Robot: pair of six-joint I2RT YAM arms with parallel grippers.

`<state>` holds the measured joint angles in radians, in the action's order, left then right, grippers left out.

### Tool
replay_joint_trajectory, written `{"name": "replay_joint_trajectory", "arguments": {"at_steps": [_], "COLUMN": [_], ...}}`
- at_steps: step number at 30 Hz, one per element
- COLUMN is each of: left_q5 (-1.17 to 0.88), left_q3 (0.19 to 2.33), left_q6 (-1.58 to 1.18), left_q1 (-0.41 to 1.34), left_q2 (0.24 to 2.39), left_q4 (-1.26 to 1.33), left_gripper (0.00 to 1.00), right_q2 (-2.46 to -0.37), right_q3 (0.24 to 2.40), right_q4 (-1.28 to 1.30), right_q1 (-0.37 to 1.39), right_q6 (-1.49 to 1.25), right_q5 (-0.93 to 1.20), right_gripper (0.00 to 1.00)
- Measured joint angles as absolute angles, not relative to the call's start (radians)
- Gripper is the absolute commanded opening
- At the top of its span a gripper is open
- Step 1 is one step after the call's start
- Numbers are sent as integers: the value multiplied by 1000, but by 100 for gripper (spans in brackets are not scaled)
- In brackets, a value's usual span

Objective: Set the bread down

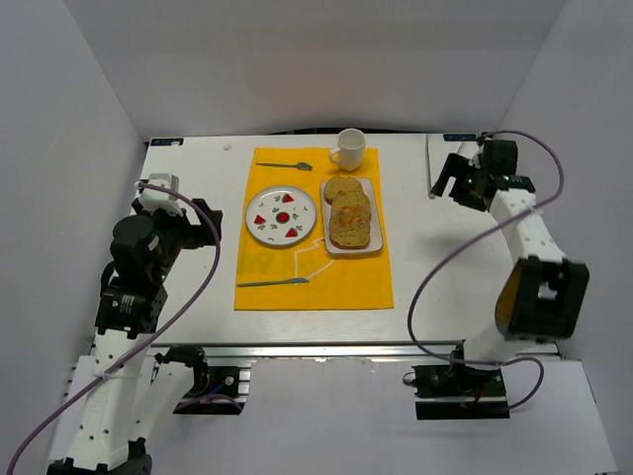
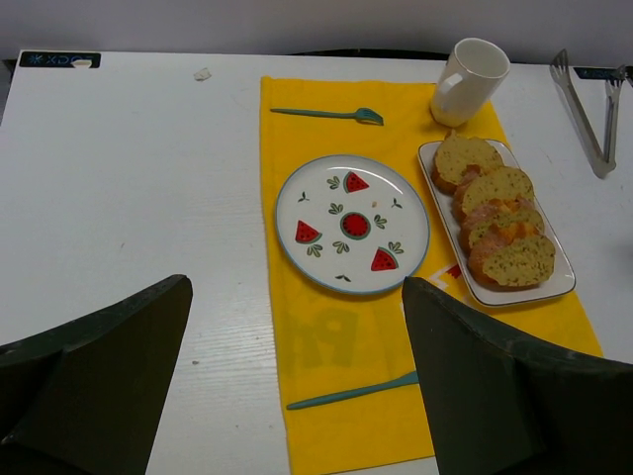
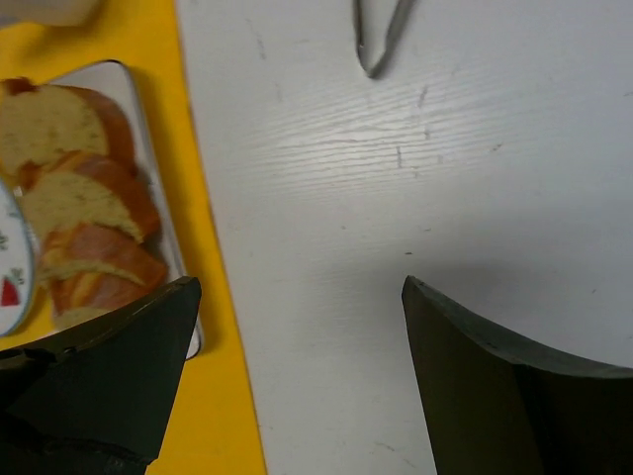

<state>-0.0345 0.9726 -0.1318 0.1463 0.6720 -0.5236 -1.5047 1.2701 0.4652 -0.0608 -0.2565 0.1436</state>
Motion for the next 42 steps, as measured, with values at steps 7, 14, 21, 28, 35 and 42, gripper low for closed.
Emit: {"name": "replay_joint_trajectory", "arguments": {"at_steps": [7, 14, 21, 28, 35, 42], "left_q5": [23, 70, 109, 120, 129, 148], "left_q3": [970, 958, 954, 953, 953, 950], "left_q6": [-153, -179, -184, -185, -184, -182], "left_q1": [146, 146, 146, 146, 146, 146], "left_q2": [776, 908, 956, 1001, 1005, 986], "left_q4": [-475, -434, -395, -372, -376, -401], "left_gripper": [98, 98, 98, 98, 98, 98], "right_q2": [-1766, -2180, -2381, -2440, -2478, -2553], "right_q3": [1439, 1931, 2017, 2034, 2086, 2208], "right_q4": [255, 229, 301, 346, 348, 369], "right_q1": [-27, 1, 1, 1, 1, -1], "right_q6": [-168, -145, -159, -200, -236, -269], "right_q5": [-25, -157, -226, -236, -233, -229], "right_gripper": [89, 89, 89, 89, 89, 86]}}
